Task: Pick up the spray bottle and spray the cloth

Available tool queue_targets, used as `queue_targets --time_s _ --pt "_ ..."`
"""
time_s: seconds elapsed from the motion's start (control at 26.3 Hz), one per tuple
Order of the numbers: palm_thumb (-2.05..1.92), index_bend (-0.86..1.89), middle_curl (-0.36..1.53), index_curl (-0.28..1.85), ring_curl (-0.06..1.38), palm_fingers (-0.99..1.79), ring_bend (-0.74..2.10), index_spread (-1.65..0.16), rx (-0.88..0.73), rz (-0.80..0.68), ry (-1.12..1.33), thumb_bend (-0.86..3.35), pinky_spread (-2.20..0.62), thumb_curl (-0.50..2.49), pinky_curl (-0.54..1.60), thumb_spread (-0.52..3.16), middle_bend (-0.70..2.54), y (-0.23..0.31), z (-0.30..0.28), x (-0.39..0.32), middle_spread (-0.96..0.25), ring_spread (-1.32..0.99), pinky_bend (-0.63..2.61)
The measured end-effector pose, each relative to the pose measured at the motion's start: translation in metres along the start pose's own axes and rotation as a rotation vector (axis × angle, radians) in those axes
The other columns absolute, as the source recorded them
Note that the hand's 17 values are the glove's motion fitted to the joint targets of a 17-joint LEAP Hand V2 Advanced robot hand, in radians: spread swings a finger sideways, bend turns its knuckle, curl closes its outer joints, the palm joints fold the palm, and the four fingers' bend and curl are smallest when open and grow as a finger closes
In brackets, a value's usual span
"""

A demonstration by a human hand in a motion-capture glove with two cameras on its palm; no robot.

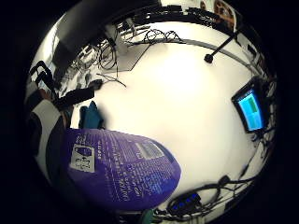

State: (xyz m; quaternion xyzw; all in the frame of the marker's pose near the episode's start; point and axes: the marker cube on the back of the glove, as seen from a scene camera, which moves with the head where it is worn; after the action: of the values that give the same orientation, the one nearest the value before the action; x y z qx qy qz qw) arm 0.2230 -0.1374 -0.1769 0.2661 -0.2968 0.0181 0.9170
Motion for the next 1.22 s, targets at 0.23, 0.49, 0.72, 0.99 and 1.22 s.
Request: queue_targets --time_s 0.23,0.49,0.72,0.99,1.22 --pt "0.94 0.27 0.51 0.45 0.44 1.38 0.59 -0.31 -0.157 0.044 0.307 -0.03 -0.32 0.66 0.38 0.22 0.54 0.011 0.008 -0.04 -0.24 -0.25 0.43" --pt "0.94 0.27 0.51 0.47 0.45 1.37 0.6 -0.31 -0.311 0.115 0.555 -0.03 -0.33 0.68 0.38 0.2 0.55 0.018 0.036 -0.066 -0.23 -0.25 0.44" --pt "0.94 0.25 0.51 0.48 0.45 1.35 0.6 -0.31 -0.466 0.216 0.717 -0.04 -0.32 0.7 0.38 0.2 0.55 0.023 0.063 -0.074 -0.24 -0.25 0.44" --pt "0.94 0.23 0.51 0.49 0.45 1.34 0.59 -0.32 -0.661 0.307 0.864 -0.04 -0.32 0.71 0.38 0.2 0.54 0.026 0.104 -0.072 -0.24 -0.25 0.44" --pt "0.93 0.22 0.51 0.5 0.45 1.33 0.58 -0.32 -0.8 0.344 0.977 -0.04 -0.32 0.72 0.38 0.21 0.53 0.028 0.146 -0.067 -0.24 -0.25 0.44"
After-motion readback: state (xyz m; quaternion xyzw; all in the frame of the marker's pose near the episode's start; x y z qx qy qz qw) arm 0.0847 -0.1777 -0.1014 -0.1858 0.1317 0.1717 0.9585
